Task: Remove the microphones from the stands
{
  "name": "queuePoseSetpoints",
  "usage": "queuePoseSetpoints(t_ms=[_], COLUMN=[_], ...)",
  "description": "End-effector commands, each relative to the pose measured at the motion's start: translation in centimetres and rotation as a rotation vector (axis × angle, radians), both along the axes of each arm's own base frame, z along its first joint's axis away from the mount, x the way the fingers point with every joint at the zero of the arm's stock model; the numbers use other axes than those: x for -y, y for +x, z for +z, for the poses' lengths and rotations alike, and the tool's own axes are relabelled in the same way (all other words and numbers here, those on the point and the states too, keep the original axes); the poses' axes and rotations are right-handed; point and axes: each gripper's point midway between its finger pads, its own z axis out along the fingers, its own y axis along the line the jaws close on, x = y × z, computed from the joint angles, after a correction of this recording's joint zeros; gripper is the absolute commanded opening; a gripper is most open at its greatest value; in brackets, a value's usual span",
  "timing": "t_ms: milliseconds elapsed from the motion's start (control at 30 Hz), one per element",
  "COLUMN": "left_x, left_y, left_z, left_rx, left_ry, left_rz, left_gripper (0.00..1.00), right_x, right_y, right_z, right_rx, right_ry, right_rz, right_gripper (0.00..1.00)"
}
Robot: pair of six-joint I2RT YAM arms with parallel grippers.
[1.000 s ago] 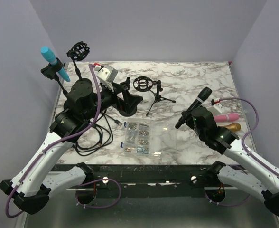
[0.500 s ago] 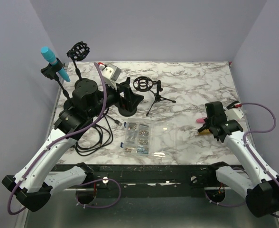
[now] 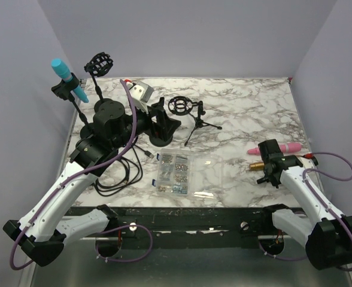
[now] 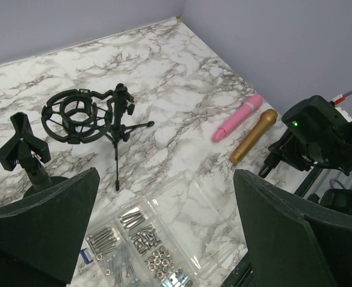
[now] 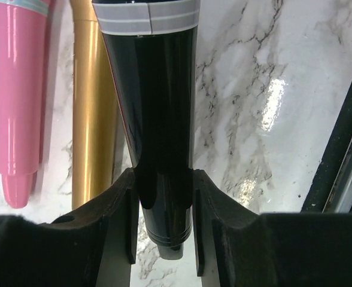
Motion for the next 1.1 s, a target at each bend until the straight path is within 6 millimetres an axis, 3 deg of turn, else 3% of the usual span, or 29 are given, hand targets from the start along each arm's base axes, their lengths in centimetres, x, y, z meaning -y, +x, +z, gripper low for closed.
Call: queuePoseSetpoints(t_ms=[0,100,200,467,733,900,1067], left_x=[-0.3,-0.4,-0.3,-0.3,-0.6,-0.4,-0.4], left_y=[0.0,0.1,0.1,0.5,0.6,0.5,0.6], left_z=[0.5,0.5,0.4,0.0,0.1,0.1,0.0], left_rx=[0.028,0.028,0.025,0.018,0.029,0.025,0.025], left_ry=[-0.015,-0.010,-0.010,0.007,0.009,0.006,0.006], left_rz=[0.017,0.023,0.018,0.029,0.043,0.033,0.035], left_gripper=[0.99,0.98,0.99,0.98,0.99,0.99,0.99], right_x=[0.4,0.4,0.1,-0.1,-0.9,-1.0,-1.1], right_y=[-0.2,-0.2,0.2,0.7,0.7,0.8,1.1], right_z=[-0.5,-0.8,-1.4,-4.1,-6.4,-6.2,-5.6], right_rx=[0.042,0.040,0.048,0.081,0.077,0.086,0.111], right_ry=[0.021,0.025,0.057,0.110,0.178,0.183,0.185], right_rz=[-0.081,-0.100,-0.105,-0.133,-0.148,-0.141,-0.111], right_gripper=[0.01,0.01,0.11,0.14,0.28,0.49,0.81])
